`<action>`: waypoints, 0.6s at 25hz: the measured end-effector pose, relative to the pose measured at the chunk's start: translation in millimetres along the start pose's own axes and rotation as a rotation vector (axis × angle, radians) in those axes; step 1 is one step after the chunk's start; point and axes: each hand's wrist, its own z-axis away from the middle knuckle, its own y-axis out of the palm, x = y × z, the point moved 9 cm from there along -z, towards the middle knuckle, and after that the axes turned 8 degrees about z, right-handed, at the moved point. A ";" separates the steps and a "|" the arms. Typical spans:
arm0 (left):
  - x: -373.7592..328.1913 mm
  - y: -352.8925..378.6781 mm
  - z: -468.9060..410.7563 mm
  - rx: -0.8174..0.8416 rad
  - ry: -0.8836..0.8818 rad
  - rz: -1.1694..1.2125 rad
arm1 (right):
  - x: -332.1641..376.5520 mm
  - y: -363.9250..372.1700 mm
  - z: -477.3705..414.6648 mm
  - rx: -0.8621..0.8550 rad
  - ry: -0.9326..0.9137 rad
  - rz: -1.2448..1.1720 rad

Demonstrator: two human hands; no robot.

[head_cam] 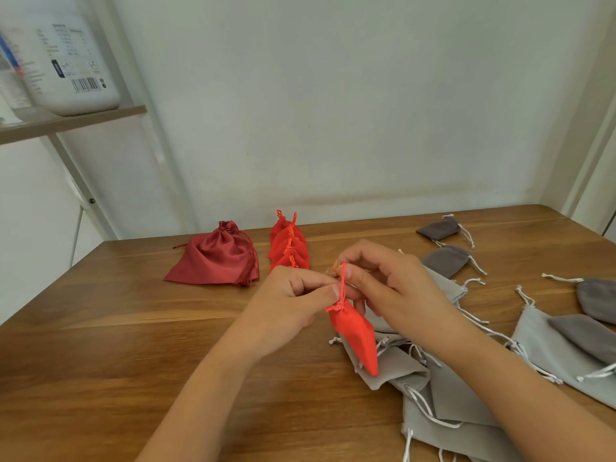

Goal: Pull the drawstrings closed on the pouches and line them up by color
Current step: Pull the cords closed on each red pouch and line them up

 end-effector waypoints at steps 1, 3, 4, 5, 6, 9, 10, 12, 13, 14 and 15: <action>-0.5 2.2 0.5 0.012 -0.006 -0.005 | -0.1 0.4 0.6 0.006 0.004 0.005; 1.0 2.4 0.3 0.003 -0.015 0.000 | -1.8 -0.6 1.4 -0.010 0.014 0.047; 1.4 1.2 0.1 -0.010 -0.013 0.007 | -1.8 -2.3 1.5 -0.032 0.011 0.082; 0.1 0.6 0.6 -0.022 -0.007 0.018 | -0.8 -4.1 1.4 -0.057 0.006 0.114; -1.7 -0.5 1.0 -0.032 0.011 0.025 | 0.1 -6.7 1.6 -0.084 0.004 0.127; -12.9 -3.5 3.4 -0.080 0.094 0.020 | 4.2 -15.6 2.2 -0.154 -0.009 0.164; -15.2 -5.6 4.1 -0.111 0.128 0.002 | 6.7 -17.1 2.6 -0.167 -0.026 0.196; -18.2 -7.2 5.3 -0.152 0.190 -0.044 | 10.0 -15.9 3.0 -0.159 -0.050 0.199; -19.1 -6.7 5.7 -0.162 0.210 -0.069 | 10.6 -14.2 3.0 -0.146 -0.050 0.173; -18.4 -7.5 5.7 -0.174 0.229 -0.112 | 10.4 -13.4 2.9 -0.138 -0.047 0.153; -18.4 -7.5 5.8 -0.184 0.235 -0.145 | 10.1 -13.3 2.8 -0.135 -0.045 0.146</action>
